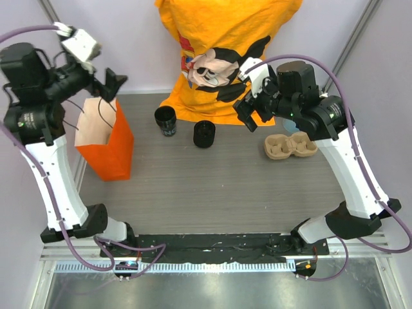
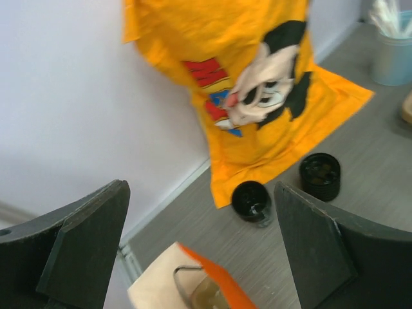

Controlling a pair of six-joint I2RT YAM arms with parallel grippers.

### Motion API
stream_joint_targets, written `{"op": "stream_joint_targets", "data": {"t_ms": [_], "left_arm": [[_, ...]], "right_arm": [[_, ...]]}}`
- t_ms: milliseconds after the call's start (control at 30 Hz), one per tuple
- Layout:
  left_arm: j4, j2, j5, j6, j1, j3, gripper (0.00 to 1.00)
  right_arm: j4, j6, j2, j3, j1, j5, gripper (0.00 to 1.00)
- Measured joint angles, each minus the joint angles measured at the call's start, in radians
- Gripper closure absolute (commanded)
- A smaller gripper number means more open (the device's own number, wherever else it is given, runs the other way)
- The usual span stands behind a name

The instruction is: Pack the takeout coffee

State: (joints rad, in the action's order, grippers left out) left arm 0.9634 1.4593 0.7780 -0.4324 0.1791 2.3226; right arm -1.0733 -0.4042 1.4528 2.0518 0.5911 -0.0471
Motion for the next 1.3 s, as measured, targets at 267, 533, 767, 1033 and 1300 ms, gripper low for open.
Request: {"op": "stream_joint_targets", "data": {"t_ms": [267,533,767,1033,1300], "left_arm": [[0.08,0.122,-0.266,-0.101,-0.364,-0.1,0.0],[0.083,0.32,-0.366,-0.071,-0.407,-0.173,0.21],[0.086,0.473,-0.367,-0.045,-0.407,-0.109,0.3],[0.137,0.64,-0.368,-0.012,-0.407,-0.049,0.42],[0.17,0.685,-0.42,0.035,-0.407,-0.051,0.48]], "right_arm": [[0.071,0.018,-0.003,-0.106,-0.099,-0.057,0.0],[0.12,0.027,-0.002,-0.211,-0.137,-0.116,0.0],[0.153,0.041,-0.001,-0.239,-0.156,-0.151,0.0],[0.164,0.044,0.001,-0.245,-0.168,-0.174,0.0],[0.166,0.05,0.001,-0.245,-0.168,-0.192,0.0]]}}
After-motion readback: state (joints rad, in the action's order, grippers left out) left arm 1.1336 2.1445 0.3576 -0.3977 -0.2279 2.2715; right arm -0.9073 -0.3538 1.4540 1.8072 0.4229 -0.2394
